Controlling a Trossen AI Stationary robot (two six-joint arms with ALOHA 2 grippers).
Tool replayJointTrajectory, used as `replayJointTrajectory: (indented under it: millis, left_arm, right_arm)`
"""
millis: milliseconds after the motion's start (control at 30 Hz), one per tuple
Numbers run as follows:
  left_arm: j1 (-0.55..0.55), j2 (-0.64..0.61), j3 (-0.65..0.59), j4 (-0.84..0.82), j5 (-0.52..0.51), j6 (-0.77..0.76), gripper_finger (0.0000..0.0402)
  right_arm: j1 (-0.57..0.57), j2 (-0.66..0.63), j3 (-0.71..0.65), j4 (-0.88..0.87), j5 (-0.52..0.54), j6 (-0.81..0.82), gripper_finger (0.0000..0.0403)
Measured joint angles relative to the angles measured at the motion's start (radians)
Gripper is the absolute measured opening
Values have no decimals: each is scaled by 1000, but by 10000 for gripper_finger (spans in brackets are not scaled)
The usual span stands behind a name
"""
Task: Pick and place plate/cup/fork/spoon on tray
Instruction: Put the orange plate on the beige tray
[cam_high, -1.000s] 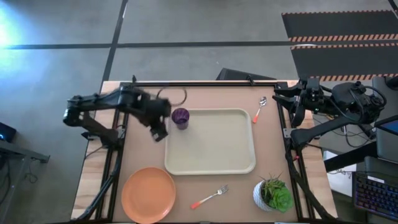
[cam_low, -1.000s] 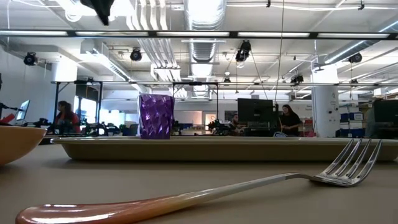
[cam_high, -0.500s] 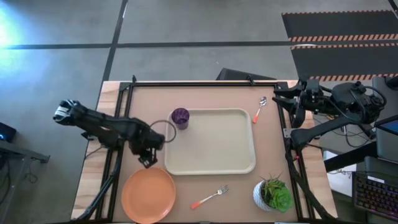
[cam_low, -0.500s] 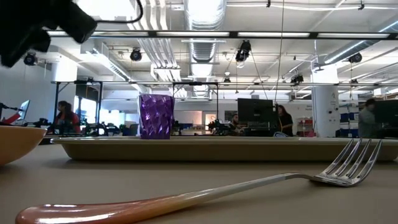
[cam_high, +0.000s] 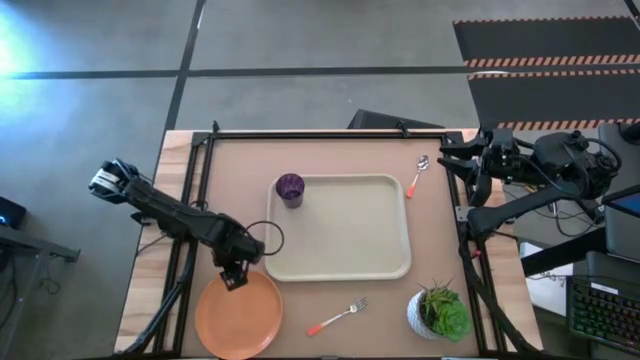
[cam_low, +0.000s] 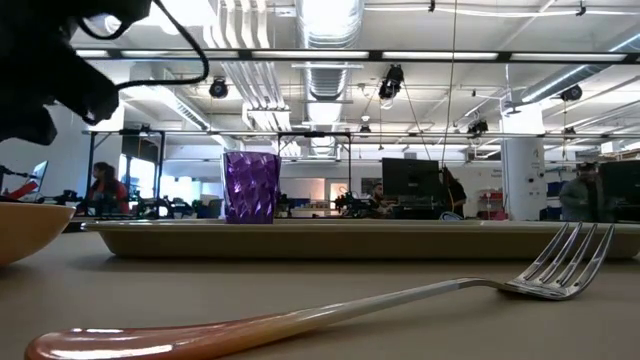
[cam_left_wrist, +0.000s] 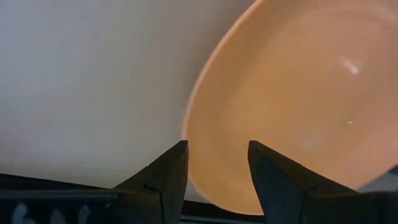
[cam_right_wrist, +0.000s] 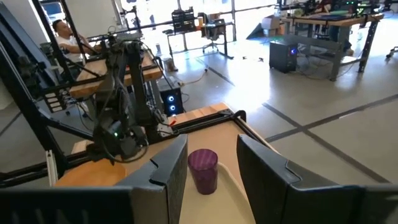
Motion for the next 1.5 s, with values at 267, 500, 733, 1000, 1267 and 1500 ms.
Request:
replayJointTrajectory:
  millis: [267,500,733,1000,1267,1500]
  left_arm:
    - [1,0,-67,49,-17,30,150]
    - [1,0,-121,207,-14,26,150]
    - [2,1,-178,210,-15,5,150]
    - [3,0,-255,273,54,-79,149]
    - [2,0,-264,302,86,-163,18]
    - [2,-2,-246,360,82,-188,2]
  right_arm:
    - [0,13,0,8,1,38,130]
    - [0,29,0,32,8,49,130]
    - [0,35,0,54,8,49,130]
    - [0,39,0,57,10,49,130]
    - [0,39,0,69,11,39,130]
    - [0,39,0,71,11,22,130]
